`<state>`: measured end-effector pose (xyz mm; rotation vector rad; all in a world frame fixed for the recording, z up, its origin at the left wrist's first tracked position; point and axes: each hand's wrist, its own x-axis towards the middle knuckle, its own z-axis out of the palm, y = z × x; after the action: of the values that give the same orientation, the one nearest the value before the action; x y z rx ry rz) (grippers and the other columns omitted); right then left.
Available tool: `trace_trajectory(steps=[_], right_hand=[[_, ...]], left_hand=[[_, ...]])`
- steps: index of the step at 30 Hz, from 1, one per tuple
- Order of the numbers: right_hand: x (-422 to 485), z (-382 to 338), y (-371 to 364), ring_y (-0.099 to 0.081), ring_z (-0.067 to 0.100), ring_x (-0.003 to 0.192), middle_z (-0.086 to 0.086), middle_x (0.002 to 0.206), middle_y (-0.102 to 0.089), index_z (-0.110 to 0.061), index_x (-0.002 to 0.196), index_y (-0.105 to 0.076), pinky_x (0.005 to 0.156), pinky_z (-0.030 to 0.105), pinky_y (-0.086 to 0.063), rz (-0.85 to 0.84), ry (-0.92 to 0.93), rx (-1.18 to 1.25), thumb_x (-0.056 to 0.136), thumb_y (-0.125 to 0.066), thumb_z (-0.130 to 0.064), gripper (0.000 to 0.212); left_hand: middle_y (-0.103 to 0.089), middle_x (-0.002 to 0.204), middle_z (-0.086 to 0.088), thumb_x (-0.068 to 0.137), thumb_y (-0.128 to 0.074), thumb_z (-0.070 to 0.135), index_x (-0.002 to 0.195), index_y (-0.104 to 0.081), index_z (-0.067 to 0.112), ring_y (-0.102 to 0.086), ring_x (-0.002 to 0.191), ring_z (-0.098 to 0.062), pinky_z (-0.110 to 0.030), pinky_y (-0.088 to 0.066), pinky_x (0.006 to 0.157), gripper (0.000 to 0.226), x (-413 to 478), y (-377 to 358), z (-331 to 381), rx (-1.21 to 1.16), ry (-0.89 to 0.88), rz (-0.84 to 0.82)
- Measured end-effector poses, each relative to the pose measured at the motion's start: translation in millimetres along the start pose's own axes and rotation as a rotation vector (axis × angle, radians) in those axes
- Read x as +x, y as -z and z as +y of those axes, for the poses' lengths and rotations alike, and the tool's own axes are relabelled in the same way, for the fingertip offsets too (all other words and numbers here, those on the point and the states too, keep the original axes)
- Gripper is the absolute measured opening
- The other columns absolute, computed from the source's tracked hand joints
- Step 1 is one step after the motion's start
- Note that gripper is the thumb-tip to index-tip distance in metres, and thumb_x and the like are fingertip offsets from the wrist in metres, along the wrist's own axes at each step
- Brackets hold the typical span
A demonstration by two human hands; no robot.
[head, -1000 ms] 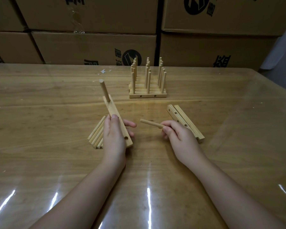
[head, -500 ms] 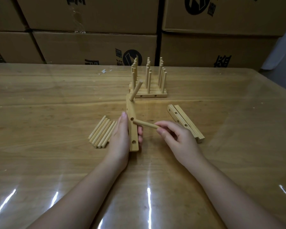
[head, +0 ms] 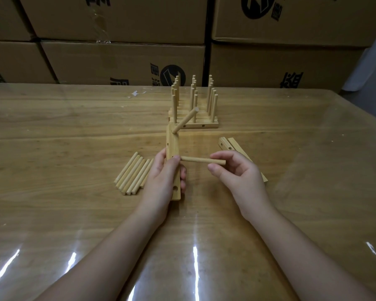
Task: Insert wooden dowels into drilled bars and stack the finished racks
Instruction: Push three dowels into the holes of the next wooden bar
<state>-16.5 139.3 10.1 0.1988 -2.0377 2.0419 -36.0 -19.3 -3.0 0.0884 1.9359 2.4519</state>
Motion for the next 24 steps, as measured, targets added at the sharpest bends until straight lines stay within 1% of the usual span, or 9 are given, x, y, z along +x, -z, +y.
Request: trace_trajectory(steps=[5, 7, 11, 13, 15, 17, 20, 22, 24], right_hand=[[3.0, 4.8, 4.7, -0.061, 0.003, 0.08, -0.01, 0.08, -0.066, -0.026, 0.087, -0.074, 0.078, 0.018, -0.049, 0.034, -0.071, 0.087, 0.079, -0.069, -0.007, 0.021], [4.7, 6.0, 4.9, -0.061, 0.007, 0.084, -0.009, 0.081, -0.067, -0.025, 0.088, -0.075, 0.081, 0.023, -0.049, 0.034, -0.113, 0.205, 0.077, -0.07, -0.009, 0.02], [7.8, 5.1, 7.5, -0.063, 0.019, 0.101, 0.004, 0.102, -0.07, -0.019, 0.092, -0.069, 0.086, 0.029, -0.049, 0.024, -0.12, 0.398, 0.079, -0.064, -0.02, 0.014], [9.2, 4.8, 8.5, -0.063, 0.021, 0.104, 0.008, 0.104, -0.07, -0.019, 0.096, -0.06, 0.09, 0.034, -0.048, 0.013, -0.113, 0.396, 0.09, -0.054, -0.018, 0.009], [9.9, 5.4, 8.6, -0.065, 0.021, 0.095, 0.002, 0.09, -0.07, -0.023, 0.102, -0.058, 0.088, 0.037, -0.05, 0.013, -0.1, 0.357, 0.095, -0.047, -0.019, 0.013], [7.3, 4.8, 7.8, -0.061, 0.012, 0.076, -0.005, 0.074, -0.06, -0.034, 0.109, -0.06, 0.074, 0.027, -0.051, 0.013, -0.058, 0.211, 0.095, -0.046, -0.028, 0.021], [3.8, 5.4, 6.2, -0.045, 0.003, 0.061, -0.011, 0.067, -0.047, -0.048, 0.114, -0.057, 0.058, 0.014, -0.04, -0.018, 0.025, -0.051, 0.096, -0.044, -0.032, 0.028], [2.7, 8.4, 3.7, -0.043, 0.004, 0.063, -0.011, 0.07, -0.047, -0.041, 0.122, -0.053, 0.061, 0.017, -0.039, -0.036, 0.033, -0.131, 0.099, -0.041, -0.025, 0.031], [1.6, 9.9, 0.4, -0.049, 0.002, 0.073, -0.012, 0.086, -0.056, -0.028, 0.128, -0.052, 0.072, 0.019, -0.041, -0.048, 0.043, -0.207, 0.099, -0.041, -0.016, 0.034]], left_hand=[[-0.055, 0.059, 0.003, 0.099, -0.045, 0.025, 0.123, -0.052, 0.022, -0.05, 0.048, -0.01, -0.022, -0.042, 0.044, 0.025, -0.4, -2.4, 1.2, 0.013, 0.002, 0.012], [-0.055, 0.06, 0.002, 0.1, -0.042, 0.025, 0.119, -0.053, 0.02, -0.05, 0.048, -0.01, -0.023, -0.042, 0.044, 0.023, -0.5, -2.6, 1.7, 0.032, -0.003, 0.012], [-0.053, 0.057, 0.0, 0.1, -0.031, 0.03, 0.087, -0.055, 0.01, -0.045, 0.049, -0.015, -0.028, -0.037, 0.048, 0.034, 0.8, -1.0, 2.9, 0.002, 0.039, 0.051], [-0.051, 0.057, -0.002, 0.099, -0.029, 0.029, 0.086, -0.059, 0.009, -0.042, 0.049, -0.016, -0.029, -0.034, 0.049, 0.038, 1.5, -0.7, 4.2, -0.094, 0.063, 0.063], [-0.05, 0.058, -0.003, 0.099, -0.028, 0.026, 0.1, -0.06, 0.01, -0.041, 0.047, -0.015, -0.03, -0.032, 0.05, 0.036, 1.8, -0.7, 5.8, -0.172, 0.061, 0.059], [-0.05, 0.059, -0.003, 0.099, -0.027, 0.026, 0.107, -0.059, 0.01, -0.041, 0.047, -0.014, -0.029, -0.032, 0.049, 0.037, 1.8, -0.5, 6.2, -0.2, 0.068, 0.036], [-0.052, 0.06, -0.003, 0.1, -0.026, 0.026, 0.11, -0.058, 0.007, -0.043, 0.048, -0.013, -0.025, -0.037, 0.047, 0.039, 2.0, 1.2, 6.9, -0.25, 0.093, -0.011], [-0.054, 0.061, -0.003, 0.1, -0.026, 0.026, 0.111, -0.058, 0.006, -0.046, 0.049, -0.012, -0.022, -0.04, 0.046, 0.039, 2.9, 2.8, 9.2, -0.308, 0.124, -0.05], [-0.057, 0.064, -0.002, 0.1, -0.027, 0.027, 0.112, -0.057, 0.006, -0.05, 0.052, -0.011, -0.021, -0.042, 0.049, 0.038, 3.7, 3.5, 11.5, -0.375, 0.157, -0.094]])
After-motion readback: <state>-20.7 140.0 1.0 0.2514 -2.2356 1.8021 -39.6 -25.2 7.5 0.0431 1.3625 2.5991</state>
